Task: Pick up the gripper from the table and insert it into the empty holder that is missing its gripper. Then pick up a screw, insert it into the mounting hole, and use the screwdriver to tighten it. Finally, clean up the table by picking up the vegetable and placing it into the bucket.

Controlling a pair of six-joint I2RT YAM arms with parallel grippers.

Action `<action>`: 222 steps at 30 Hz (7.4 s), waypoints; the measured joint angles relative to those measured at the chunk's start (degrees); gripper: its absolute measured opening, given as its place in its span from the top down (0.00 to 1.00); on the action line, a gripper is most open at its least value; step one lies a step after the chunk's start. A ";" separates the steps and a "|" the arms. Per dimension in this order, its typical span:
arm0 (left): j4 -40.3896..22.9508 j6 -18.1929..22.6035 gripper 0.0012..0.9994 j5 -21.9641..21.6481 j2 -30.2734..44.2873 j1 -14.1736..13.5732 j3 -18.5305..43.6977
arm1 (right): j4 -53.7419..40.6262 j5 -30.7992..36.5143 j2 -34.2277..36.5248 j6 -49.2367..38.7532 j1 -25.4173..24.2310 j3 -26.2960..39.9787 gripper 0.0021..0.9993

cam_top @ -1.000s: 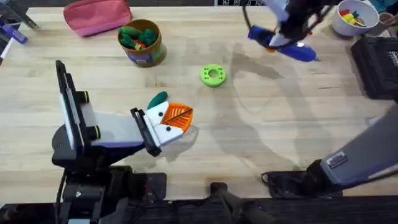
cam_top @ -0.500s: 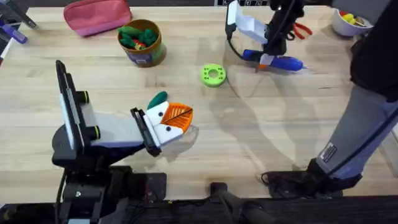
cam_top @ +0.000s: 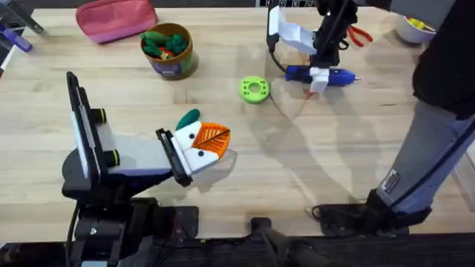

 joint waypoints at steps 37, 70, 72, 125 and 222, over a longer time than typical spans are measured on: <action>-0.01 0.00 0.99 0.00 0.00 0.00 0.00 | 17.03 -15.31 -36.06 61.34 3.54 0.00 0.01; 0.00 0.01 0.99 -0.07 0.02 0.00 0.00 | 7.37 -9.93 -70.62 73.66 -1.26 -37.15 0.01; 0.03 0.15 0.97 -0.09 0.02 0.00 0.00 | 7.08 -9.90 -71.12 73.83 -1.93 -37.86 0.01; -61.02 6.96 0.01 -43.68 48.73 0.00 62.71 | 5.84 -9.46 -69.81 74.44 -2.05 -38.03 0.01; -63.59 6.43 0.97 -64.11 87.34 -13.88 92.51 | 5.33 -9.46 -69.83 74.44 -2.05 -38.03 0.01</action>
